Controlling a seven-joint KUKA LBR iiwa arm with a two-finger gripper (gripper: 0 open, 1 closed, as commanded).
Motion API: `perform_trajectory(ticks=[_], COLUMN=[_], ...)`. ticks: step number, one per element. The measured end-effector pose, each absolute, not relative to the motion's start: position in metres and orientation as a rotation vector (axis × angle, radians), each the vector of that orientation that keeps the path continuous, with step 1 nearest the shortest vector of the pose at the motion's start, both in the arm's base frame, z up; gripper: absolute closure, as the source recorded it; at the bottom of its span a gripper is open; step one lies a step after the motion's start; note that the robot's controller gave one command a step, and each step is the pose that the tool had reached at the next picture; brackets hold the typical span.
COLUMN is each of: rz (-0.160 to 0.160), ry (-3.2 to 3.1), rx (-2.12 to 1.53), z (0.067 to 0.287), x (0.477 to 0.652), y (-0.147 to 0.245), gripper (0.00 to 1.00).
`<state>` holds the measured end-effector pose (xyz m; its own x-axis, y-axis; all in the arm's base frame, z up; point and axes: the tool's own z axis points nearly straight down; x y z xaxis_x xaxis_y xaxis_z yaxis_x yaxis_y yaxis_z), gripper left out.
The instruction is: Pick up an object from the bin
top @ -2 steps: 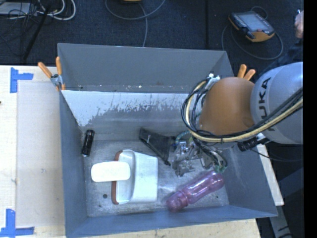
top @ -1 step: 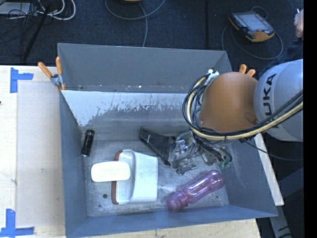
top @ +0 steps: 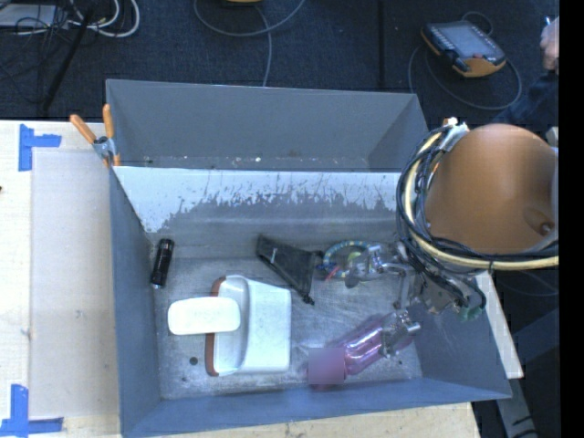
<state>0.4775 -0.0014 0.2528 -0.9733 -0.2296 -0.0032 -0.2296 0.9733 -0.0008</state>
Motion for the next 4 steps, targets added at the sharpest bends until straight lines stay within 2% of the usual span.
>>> perform_trajectory(ticks=[1,3,4], rz=[0.001,0.000,0.000], ry=[3.120,3.126,3.130], rx=[-0.366,-0.281,-0.260], z=[0.249,0.134,0.103], x=[0.479,0.482,0.484], y=[-0.001,-0.014,-0.025], gripper=[0.00,0.00,0.00])
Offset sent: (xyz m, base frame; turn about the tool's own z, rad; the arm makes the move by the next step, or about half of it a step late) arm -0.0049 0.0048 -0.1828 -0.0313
